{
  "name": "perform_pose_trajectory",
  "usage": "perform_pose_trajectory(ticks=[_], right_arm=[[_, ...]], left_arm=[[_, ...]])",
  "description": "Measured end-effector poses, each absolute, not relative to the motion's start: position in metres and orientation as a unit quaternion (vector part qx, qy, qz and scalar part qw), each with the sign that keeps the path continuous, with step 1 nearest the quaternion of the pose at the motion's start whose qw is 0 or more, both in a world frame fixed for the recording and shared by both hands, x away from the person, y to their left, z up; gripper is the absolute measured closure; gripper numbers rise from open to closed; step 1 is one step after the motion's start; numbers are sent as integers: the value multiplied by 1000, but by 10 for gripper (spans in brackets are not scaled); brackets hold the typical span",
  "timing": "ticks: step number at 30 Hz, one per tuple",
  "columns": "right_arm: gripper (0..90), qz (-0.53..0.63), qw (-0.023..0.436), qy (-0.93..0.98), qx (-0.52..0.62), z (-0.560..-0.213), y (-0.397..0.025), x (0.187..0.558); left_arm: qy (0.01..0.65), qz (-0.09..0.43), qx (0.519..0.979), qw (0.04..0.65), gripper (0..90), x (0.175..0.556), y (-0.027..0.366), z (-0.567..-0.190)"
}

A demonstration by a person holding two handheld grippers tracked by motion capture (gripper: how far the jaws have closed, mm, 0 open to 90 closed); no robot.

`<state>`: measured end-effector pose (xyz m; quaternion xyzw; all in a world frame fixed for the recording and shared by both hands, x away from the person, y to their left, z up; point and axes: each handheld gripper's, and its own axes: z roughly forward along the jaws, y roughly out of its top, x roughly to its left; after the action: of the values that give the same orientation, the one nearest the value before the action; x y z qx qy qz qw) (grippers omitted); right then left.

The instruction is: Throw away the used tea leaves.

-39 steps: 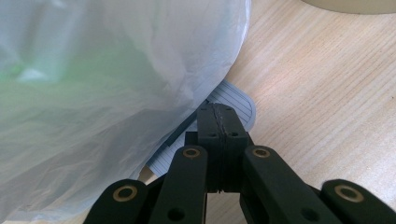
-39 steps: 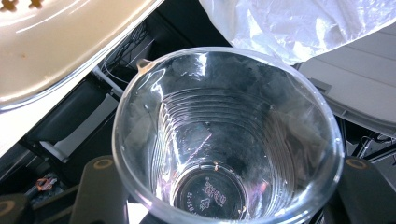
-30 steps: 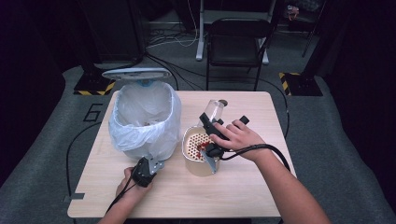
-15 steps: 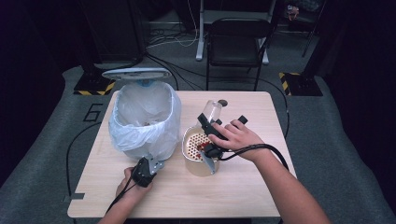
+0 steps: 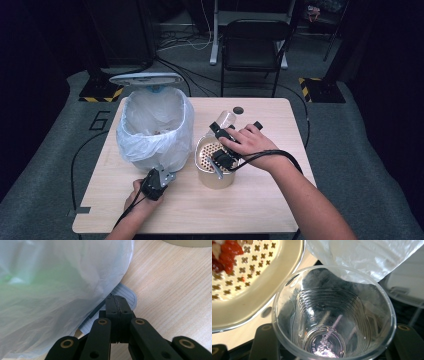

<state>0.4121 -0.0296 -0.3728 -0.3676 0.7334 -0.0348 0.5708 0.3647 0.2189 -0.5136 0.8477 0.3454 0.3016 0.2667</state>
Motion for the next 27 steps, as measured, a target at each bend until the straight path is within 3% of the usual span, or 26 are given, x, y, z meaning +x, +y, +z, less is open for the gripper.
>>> perform_pose_trajectory(ticks=[1, 3, 4, 7, 11, 14, 19, 27], right_arm=[[377, -27, 552, 751, -361, -366, -28, 415], [377, 115, 536, 777, -310, -382, -35, 427], [377, 90, 527, 755, -381, -367, -24, 431], [378, 57, 507, 793, -333, -358, -23, 424], [380, 96, 456, 837, -287, -350, -21, 431], [380, 107, 444, 845, -280, -348, -21, 434], [383, 117, 359, 903, -203, -340, -25, 441], [388, 154, 284, 939, -117, -334, -28, 447]], left_arm=[[346, 302, 847, 267, 898, 365, 219, -514], [346, 304, 847, 266, 898, 364, 219, -514], [342, 306, 848, 264, 898, 365, 219, -513], [341, 307, 849, 263, 898, 365, 219, -513], [343, 309, 848, 260, 898, 365, 219, -513], [349, 305, 846, 265, 898, 364, 218, -514], [350, 305, 846, 263, 898, 364, 219, -513], [340, 308, 850, 260, 898, 366, 220, -512]])
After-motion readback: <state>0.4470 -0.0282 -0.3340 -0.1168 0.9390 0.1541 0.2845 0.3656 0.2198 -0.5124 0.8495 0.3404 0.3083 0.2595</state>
